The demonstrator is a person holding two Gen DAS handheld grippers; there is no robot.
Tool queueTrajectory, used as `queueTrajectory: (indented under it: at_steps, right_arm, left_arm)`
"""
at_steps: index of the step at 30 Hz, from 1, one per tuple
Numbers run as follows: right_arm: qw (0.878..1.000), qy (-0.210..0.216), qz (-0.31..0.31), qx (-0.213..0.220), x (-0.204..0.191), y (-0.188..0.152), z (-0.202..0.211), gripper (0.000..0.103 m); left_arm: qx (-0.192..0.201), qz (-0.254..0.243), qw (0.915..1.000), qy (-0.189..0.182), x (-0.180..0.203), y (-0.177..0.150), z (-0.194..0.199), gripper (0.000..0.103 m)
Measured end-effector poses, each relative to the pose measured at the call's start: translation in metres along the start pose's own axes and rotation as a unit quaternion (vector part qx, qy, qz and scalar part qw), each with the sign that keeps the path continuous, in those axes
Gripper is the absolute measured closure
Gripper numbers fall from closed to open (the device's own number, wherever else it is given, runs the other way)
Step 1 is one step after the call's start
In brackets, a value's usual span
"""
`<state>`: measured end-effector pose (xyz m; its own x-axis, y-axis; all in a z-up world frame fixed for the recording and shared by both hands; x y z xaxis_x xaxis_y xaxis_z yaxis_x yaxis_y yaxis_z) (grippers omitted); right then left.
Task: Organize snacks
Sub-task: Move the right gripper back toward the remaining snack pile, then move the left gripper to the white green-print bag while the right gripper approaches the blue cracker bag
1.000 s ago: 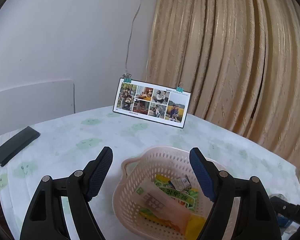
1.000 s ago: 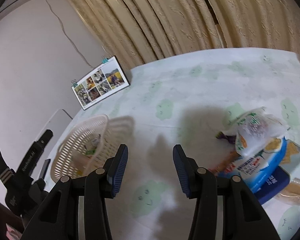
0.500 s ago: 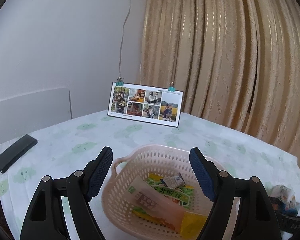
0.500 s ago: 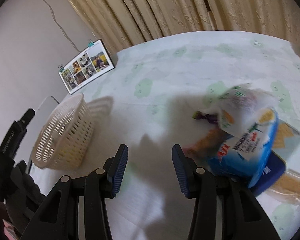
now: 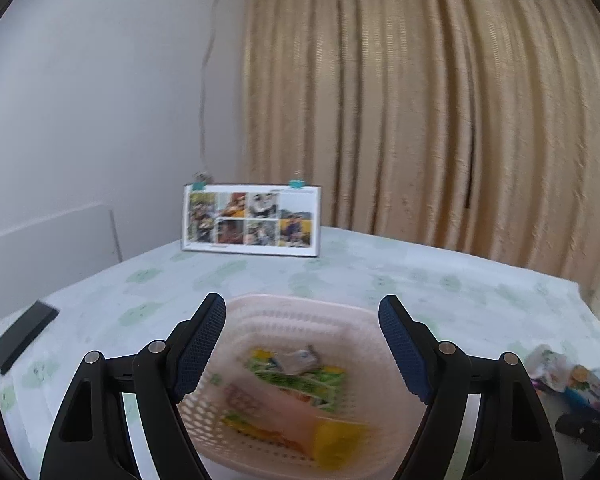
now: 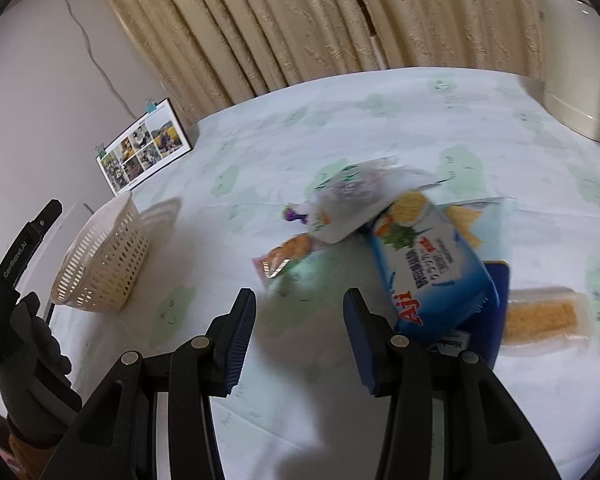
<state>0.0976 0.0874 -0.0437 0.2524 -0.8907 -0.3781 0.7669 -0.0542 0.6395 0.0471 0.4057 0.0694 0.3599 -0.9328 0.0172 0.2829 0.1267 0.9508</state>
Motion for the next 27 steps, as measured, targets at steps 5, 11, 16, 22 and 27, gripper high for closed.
queueTrajectory:
  at_steps: [5, 11, 16, 22, 27]
  right_arm:
    - [1.0, 0.014, -0.016, 0.011, 0.01, 0.003, 0.011, 0.059]
    - [0.999, 0.019, -0.012, 0.044, 0.017, 0.006, 0.034, 0.057]
    - [0.997, 0.026, -0.023, 0.074, 0.029, 0.016, 0.051, 0.053]
    - [0.995, 0.03, -0.036, 0.091, 0.039, 0.026, 0.061, 0.052]
    - [0.993, 0.033, -0.053, 0.098, 0.045, 0.029, 0.065, 0.052]
  left_arm:
    - [-0.02, -0.034, 0.9972, -0.063, 0.043, 0.004, 0.005, 0.024]
    - [-0.078, -0.058, 0.9787, -0.181, 0.106, 0.0, 0.002, 0.024]
    - [-0.12, -0.078, 0.9608, -0.237, 0.152, -0.01, -0.008, 0.024]
    - [-0.158, -0.119, 0.9411, -0.275, 0.2, -0.031, -0.021, 0.024]
    - [-0.176, -0.148, 0.9267, -0.298, 0.231, -0.047, -0.029, 0.024]
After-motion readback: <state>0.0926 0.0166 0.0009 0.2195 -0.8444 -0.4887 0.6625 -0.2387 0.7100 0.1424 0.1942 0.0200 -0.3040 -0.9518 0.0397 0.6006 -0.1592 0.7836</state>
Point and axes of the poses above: each gripper's, at about its wrist camera, not at the fingertips, and z roughly against the way its jaws point, x to its right, y to its top, the point moved 8 cm from there along -z, roughly the way its jaws point, and after that the axes turned 1 degree about -z, right-handed, at the moved point
